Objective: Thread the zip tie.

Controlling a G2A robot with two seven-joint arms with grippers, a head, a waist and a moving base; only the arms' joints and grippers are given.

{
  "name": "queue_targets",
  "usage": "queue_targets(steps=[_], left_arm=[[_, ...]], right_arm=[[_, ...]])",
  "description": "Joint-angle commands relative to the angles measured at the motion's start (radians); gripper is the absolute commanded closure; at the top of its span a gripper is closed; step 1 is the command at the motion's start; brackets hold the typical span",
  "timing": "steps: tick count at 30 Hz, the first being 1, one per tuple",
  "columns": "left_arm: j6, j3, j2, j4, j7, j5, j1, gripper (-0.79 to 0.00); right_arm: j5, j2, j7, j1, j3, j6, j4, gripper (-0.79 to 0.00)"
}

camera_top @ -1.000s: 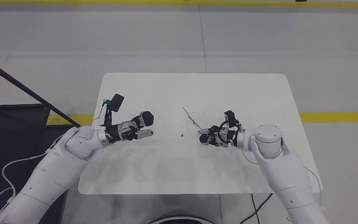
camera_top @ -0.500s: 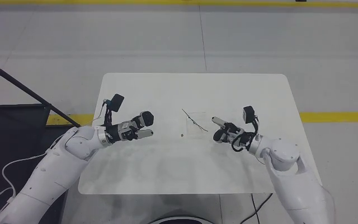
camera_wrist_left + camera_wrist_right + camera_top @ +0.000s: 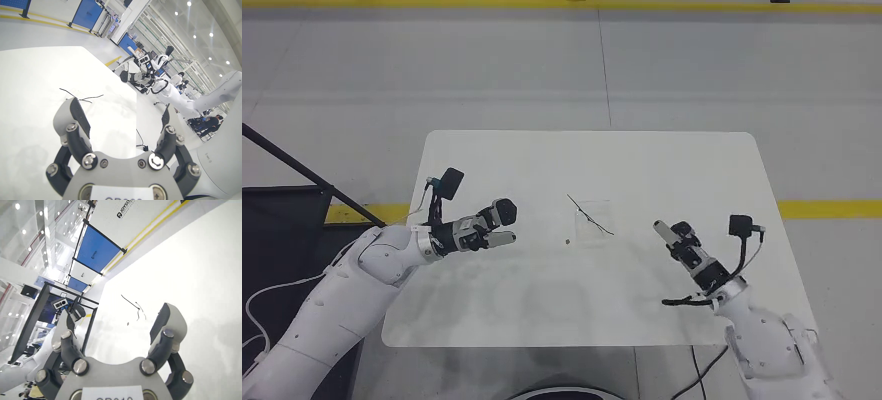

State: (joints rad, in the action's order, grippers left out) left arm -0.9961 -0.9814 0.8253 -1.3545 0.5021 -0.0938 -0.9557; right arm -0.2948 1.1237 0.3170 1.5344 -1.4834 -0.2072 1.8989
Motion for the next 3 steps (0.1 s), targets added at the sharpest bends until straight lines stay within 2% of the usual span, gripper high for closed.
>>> queue_targets(steps=[1,3], left_arm=[[0.0,0.0,0.0,0.0,0.0,0.0,0.0,-0.785],[0.0,0.0,0.0,0.0,0.0,0.0,0.0,-0.785]], right_arm=[[-0.033,-0.001,-0.032,0.021,-0.014,-0.029,0.007,-0.785],[-0.072,-0.002,-0.073,0.043,-0.028,-0.06,0.016,-0.785]])
